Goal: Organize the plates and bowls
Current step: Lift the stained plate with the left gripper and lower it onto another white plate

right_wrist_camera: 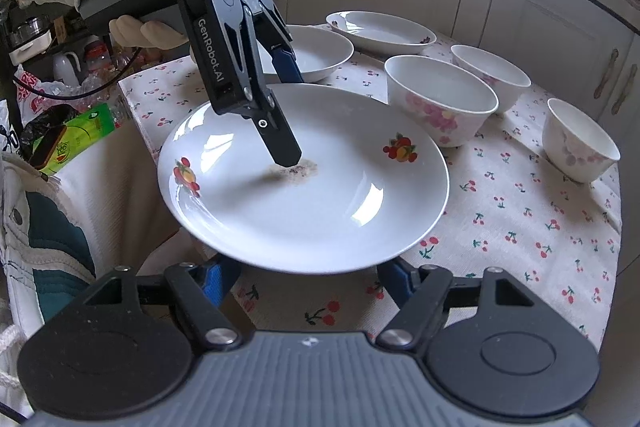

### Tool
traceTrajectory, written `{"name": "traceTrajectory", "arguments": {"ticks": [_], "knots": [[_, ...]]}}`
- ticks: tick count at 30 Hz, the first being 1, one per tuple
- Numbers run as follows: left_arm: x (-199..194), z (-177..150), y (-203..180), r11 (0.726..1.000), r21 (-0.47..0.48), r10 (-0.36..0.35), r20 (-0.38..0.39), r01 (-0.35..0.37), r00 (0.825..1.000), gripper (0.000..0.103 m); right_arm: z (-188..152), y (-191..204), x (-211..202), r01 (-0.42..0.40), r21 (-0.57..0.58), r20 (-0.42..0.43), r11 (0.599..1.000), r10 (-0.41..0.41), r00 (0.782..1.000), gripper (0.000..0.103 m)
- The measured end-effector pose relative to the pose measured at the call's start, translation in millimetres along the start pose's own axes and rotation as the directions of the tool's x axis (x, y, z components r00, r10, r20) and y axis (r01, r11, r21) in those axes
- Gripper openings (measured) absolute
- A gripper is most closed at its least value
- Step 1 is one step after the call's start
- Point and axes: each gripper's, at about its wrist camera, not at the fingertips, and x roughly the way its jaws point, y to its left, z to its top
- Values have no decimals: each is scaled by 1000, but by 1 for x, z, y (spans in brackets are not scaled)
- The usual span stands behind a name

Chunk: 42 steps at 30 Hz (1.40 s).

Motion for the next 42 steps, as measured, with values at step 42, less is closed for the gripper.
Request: {"name": "traceTrajectory", "arguments": {"ticks": [42], "knots": [[-84, -52, 98, 979, -176, 126, 114, -105, 985, 82, 121, 15, 62, -112, -181, -1, 977, 114, 993, 79]]}}
